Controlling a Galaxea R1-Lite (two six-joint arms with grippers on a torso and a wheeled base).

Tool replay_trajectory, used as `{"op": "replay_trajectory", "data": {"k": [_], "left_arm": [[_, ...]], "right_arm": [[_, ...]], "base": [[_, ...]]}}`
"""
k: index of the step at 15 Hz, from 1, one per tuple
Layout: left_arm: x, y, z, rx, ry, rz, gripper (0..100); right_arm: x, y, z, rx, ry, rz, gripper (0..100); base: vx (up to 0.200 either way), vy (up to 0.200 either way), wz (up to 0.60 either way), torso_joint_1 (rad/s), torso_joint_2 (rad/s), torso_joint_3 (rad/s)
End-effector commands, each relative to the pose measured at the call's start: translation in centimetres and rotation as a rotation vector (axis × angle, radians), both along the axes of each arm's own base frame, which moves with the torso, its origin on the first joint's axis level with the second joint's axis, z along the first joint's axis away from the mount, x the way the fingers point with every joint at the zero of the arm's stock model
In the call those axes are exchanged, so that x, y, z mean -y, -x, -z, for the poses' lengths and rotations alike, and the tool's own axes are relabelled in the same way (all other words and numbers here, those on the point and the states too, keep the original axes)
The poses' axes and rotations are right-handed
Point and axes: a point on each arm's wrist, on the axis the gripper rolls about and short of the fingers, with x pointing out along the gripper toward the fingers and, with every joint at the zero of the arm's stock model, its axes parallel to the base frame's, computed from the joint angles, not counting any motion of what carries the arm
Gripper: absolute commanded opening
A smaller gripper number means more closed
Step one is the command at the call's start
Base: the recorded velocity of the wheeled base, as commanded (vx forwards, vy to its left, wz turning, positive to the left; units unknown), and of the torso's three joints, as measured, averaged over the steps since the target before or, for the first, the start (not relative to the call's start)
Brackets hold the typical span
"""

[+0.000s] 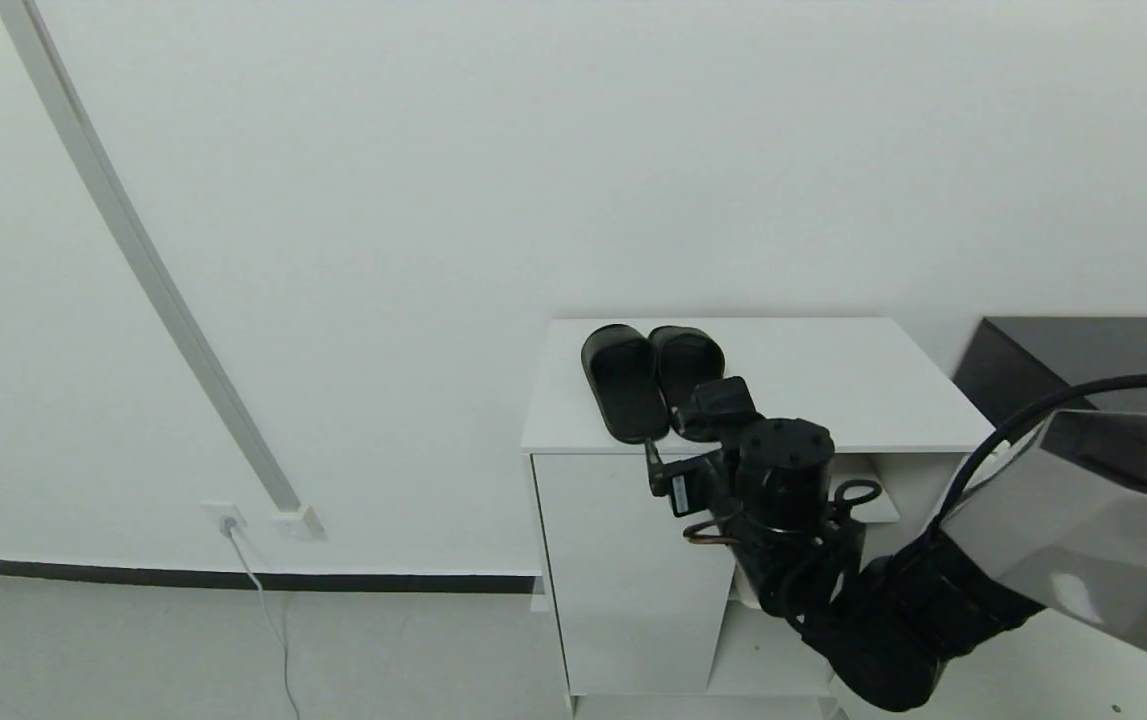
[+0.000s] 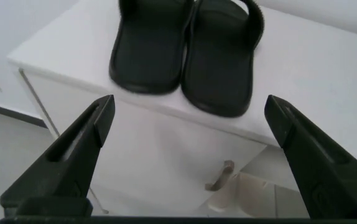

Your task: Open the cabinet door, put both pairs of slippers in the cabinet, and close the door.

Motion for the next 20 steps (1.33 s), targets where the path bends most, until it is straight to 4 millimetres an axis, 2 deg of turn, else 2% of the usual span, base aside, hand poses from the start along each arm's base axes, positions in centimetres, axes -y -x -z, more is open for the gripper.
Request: {"op": "replay_trajectory", "data": {"k": [1, 4, 5, 9, 14, 16, 20], "left_arm": [[0.0, 0.0, 0.0, -0.002, -0.001, 0.001, 0], [0.0, 0.0, 0.0, -0.002, 0.001, 0.001, 0], [0.0, 0.0, 0.0, -0.002, 0.001, 0.001, 0], [0.0, 0.0, 0.0, -0.002, 0.001, 0.001, 0], [0.0, 0.0, 0.0, -0.002, -0.001, 0.001, 0], [0.0, 0.0, 0.0, -0.002, -0.001, 0.001, 0], [0.0, 0.0, 0.0, -0.002, 0.001, 0.001, 0]], "right_arm": [[0.4, -0.2, -3.8, 0.037, -0.096, 0.012, 100], [0.6, 0.7, -5.5, -0.072, -0.138, 0.007, 100], [0.4, 0.8, -5.6, -0.079, -0.145, 0.006, 100], [0.0, 1.0, -5.3, -0.097, -0.147, -0.004, 100], [-1.1, 1.5, -2.5, -0.157, -0.103, -0.025, 100], [-1.9, 0.7, -0.1, -0.196, -0.088, -0.032, 100], [-2.7, -2.1, 1.5, -0.157, -0.106, -0.017, 100]], "base": [[0.000, 0.000, 0.00, 0.000, 0.00, 0.000], [0.000, 0.000, 0.00, 0.000, 0.00, 0.000], [0.000, 0.000, 0.00, 0.000, 0.00, 0.000], [0.200, 0.000, 0.00, -0.006, 0.00, 0.004], [0.200, 0.000, 0.00, 0.011, 0.00, 0.003], [0.200, 0.000, 0.00, 0.000, 0.00, 0.002], [0.000, 0.000, 0.00, 0.000, 0.00, 0.000]]}}
